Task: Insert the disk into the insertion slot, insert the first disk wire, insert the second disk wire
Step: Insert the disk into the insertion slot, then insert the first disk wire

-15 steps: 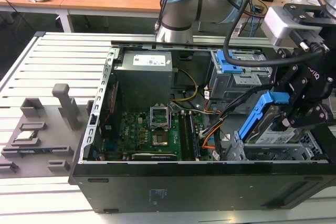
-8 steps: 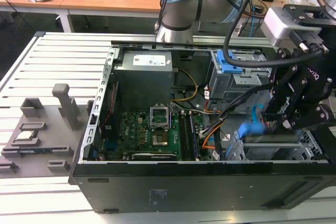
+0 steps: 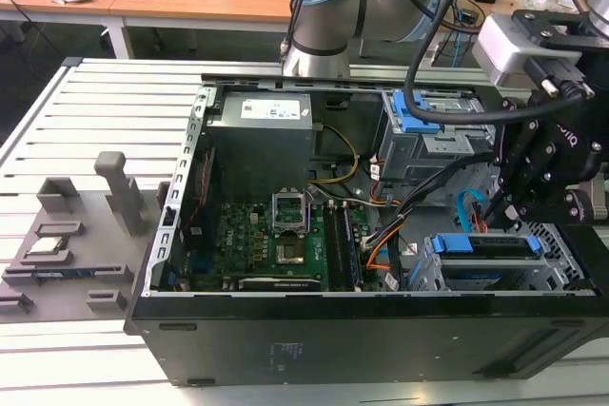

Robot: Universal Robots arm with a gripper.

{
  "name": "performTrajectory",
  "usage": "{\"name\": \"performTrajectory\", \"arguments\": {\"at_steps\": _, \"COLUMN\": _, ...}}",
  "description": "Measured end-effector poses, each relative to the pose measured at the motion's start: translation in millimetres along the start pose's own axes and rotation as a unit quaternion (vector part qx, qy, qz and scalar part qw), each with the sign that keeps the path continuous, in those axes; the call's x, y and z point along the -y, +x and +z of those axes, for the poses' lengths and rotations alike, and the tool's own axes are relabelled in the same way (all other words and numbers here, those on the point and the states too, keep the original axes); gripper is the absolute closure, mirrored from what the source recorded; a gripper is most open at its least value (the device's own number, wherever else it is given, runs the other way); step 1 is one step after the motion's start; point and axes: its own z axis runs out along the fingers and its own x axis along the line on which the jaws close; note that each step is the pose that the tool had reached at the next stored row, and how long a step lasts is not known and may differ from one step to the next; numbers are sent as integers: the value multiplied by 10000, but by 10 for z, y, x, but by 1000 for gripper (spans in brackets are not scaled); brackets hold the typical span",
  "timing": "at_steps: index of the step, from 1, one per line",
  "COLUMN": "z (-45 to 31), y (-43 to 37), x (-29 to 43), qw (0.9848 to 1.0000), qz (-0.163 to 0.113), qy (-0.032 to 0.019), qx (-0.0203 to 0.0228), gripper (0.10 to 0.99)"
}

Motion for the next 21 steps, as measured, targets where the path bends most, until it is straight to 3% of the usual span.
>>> {"name": "performTrajectory", "arguments": {"at_steps": 1, "z": 1, "y": 0, "x": 0, "qw": 10000, "qz": 0, "qy": 0, "qx": 0, "gripper": 973}}
{"name": "performTrajectory", "arguments": {"at_steps": 7, "z": 12, "y": 0, "x": 2, "qw": 10000, "qz": 0, "qy": 0, "qx": 0, "gripper": 980}}
{"name": "performTrajectory", "arguments": {"at_steps": 9, "z": 11, "y": -18, "x": 99, "qw": 10000, "qz": 0, "qy": -1, "qx": 0, "gripper": 980}}
{"name": "performTrajectory", "arguments": {"at_steps": 10, "z": 13, "y": -62, "x": 188, "qw": 10000, "qz": 0, "qy": -4, "qx": -2, "gripper": 980}}
{"name": "performTrajectory", "arguments": {"at_steps": 14, "z": 30, "y": -210, "x": 281, "qw": 10000, "qz": 1, "qy": -5, "qx": -14, "gripper": 980}}
{"name": "performTrajectory", "arguments": {"at_steps": 16, "z": 86, "y": -324, "x": 355, "qw": 10000, "qz": 2, "qy": -12, "qx": -36, "gripper": 980}}
{"name": "performTrajectory", "arguments": {"at_steps": 20, "z": 161, "y": -352, "x": 367, "qw": 10000, "qz": 2, "qy": -13, "qx": -41, "gripper": 980}}
{"name": "performTrajectory", "arguments": {"at_steps": 21, "z": 161, "y": -352, "x": 367, "qw": 10000, "qz": 2, "qy": -13, "qx": -41, "gripper": 918}}
